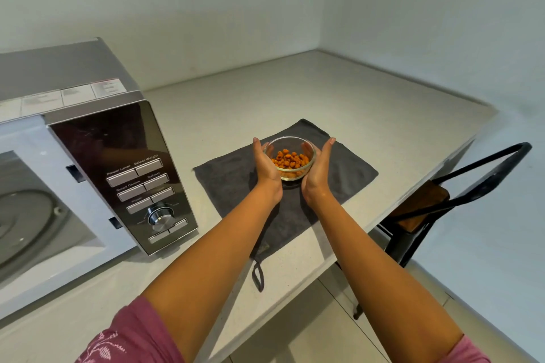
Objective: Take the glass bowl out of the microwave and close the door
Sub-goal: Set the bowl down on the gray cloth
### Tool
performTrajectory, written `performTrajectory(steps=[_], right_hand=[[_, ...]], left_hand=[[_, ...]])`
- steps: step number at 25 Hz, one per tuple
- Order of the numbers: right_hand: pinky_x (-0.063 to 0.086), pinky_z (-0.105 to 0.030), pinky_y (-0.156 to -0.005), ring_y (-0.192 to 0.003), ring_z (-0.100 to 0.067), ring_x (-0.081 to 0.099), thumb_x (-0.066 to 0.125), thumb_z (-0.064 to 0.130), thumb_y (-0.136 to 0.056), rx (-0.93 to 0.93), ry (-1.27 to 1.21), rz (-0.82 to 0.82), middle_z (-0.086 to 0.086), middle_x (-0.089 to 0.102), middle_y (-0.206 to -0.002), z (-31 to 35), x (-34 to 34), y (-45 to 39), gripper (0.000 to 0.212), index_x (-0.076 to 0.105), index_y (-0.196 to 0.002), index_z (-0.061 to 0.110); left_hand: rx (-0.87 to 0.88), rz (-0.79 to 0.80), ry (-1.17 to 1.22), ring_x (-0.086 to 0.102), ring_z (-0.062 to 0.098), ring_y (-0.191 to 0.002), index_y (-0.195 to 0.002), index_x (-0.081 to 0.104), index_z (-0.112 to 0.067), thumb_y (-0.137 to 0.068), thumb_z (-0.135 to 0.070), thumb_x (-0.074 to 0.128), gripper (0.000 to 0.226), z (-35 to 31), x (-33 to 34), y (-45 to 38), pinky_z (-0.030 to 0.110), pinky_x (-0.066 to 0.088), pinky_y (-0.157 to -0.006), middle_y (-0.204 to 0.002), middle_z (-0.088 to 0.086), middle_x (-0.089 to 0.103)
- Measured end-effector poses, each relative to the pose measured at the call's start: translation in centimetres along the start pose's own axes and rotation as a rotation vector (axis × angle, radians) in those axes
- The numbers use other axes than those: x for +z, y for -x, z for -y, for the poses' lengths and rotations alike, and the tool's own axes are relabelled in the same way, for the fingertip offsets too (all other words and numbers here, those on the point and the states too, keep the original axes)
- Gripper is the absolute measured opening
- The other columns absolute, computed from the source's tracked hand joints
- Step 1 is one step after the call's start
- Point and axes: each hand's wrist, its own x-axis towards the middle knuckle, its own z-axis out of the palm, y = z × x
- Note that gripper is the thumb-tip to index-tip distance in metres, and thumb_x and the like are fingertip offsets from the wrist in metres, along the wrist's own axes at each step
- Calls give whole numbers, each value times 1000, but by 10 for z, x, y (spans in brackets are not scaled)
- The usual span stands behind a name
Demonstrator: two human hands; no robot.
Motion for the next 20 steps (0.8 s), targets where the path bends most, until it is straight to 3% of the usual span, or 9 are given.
performTrajectory(steps=[2, 4, 6, 8, 10, 13, 15, 20], right_hand=[[48, -18, -75, -100, -4, 60, 15, 71, -96, 1, 5, 11, 1, 59, -128, -6, -1, -1, 80, 50, -142, 16], [49, -22, -86, -106, -9, 60, 15, 71, -96, 3, 2, 20, -2, 58, -132, -9, -2, -3, 81, 47, -144, 15], [45, -28, -97, -115, -15, 57, 14, 71, -95, 8, 9, 29, -6, 54, -141, -10, -2, -5, 83, 44, -147, 15], [42, -28, -98, -118, -16, 53, 11, 70, -96, 19, 34, 38, -8, 51, -147, -8, -3, -5, 84, 43, -148, 12], [39, -28, -100, -125, -18, 52, 9, 69, -96, 35, 64, 55, -9, 48, -150, -5, -6, -6, 85, 42, -149, 10], [34, -35, -115, -139, -25, 45, 7, 69, -96, 46, 88, 66, -9, 43, -154, 1, -9, -3, 85, 37, -151, 11], [27, -38, -120, -144, -24, 38, 9, 68, -97, 19, 89, 15, -7, 38, -158, 4, -9, 3, 82, 32, -154, 14], [25, -33, -116, -147, -20, 32, 20, 58, -103, -198, 126, -214, -1, 34, -160, 10, -4, 21, 64, 30, -154, 21]], left_hand=[[3, -10, -13, 49, 14, -108, -139, 51, -18, -96, -62, 27, 66, 2, -1, -4, 30, 39, -80, -142, 4, 51], [5, -17, -38, 51, 14, -107, -139, 51, -17, -96, -63, 26, 67, 2, -1, -6, 27, 41, -74, -143, 4, 51], [-2, -8, -62, 51, 20, -121, -142, 49, -17, -96, -63, 25, 69, 2, -2, -9, 30, 43, -87, -145, 4, 49], [-10, 18, -95, 47, 25, -132, -145, 44, -17, -97, -63, 23, 70, 0, -3, -9, 39, 40, -103, -148, 4, 47], [-15, 35, -140, 48, 27, -131, -147, 42, -18, -97, -63, 22, 70, -2, -3, -7, 40, 40, -105, -148, 7, 47], [-36, 27, -243, 53, 30, -127, -148, 39, -20, -96, -65, 20, 71, -6, -3, 2, 41, 44, -104, -144, 15, 50], [-7, 12, -311, 51, 30, -129, -149, 38, -22, -97, -64, 19, 69, -10, -2, 10, 46, 41, -109, -145, 15, 49], [268, -4, -478, 37, 22, -140, -150, 35, -23, -102, -52, 23, 57, -23, -5, 39, 36, 31, -110, -155, 3, 37]])
